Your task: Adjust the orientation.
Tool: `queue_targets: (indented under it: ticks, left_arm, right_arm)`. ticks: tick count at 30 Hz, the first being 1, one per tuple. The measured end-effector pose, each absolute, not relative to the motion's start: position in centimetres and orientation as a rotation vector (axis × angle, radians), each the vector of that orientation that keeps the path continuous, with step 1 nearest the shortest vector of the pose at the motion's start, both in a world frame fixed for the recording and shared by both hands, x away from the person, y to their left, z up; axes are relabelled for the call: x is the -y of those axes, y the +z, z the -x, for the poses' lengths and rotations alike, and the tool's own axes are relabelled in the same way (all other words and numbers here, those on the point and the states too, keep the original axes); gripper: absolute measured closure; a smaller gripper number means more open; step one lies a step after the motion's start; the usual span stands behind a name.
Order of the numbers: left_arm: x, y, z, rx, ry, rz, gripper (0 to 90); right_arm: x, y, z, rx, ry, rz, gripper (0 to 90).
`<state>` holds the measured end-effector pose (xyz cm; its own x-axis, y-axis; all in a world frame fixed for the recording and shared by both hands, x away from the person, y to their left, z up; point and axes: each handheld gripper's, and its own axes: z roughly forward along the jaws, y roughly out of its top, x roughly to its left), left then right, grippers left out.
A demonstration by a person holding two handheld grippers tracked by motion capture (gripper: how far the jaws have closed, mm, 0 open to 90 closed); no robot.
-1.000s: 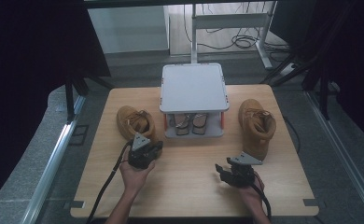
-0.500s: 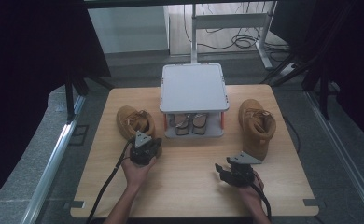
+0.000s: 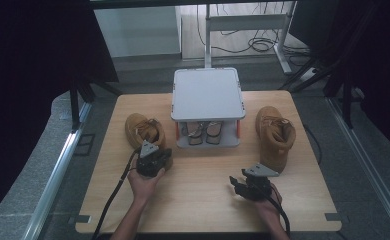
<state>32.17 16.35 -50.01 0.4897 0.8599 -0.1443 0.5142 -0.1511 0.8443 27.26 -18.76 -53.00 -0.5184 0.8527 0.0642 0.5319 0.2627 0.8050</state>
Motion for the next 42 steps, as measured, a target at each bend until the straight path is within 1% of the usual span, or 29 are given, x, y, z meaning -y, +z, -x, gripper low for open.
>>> queue_targets:
  ticks: [9, 18, 25, 42]
  left_arm:
    - [-17.6, -50.0, -31.3, -1.162, 0.45, -1.805, 90.0]
    - [-19.5, -49.9, -29.7, -1.175, 0.46, -1.804, 90.0]
    - [-20.8, -49.7, -29.2, -1.205, 0.423, -1.801, 90.0]
    - [-25.7, -49.3, -27.7, -1.302, 0.416, -1.761, 90.0]
  right_arm:
    - [18.8, -53.0, -27.2, -2.156, 1.139, -1.259, 43.8]
    - [18.8, -53.0, -27.2, -2.159, 1.137, -1.256, 43.8]
    - [18.8, -53.1, -27.2, -2.165, 1.129, -1.255, 43.8]
    - [18.7, -53.3, -27.3, -2.169, 1.121, -1.257, 43.8]
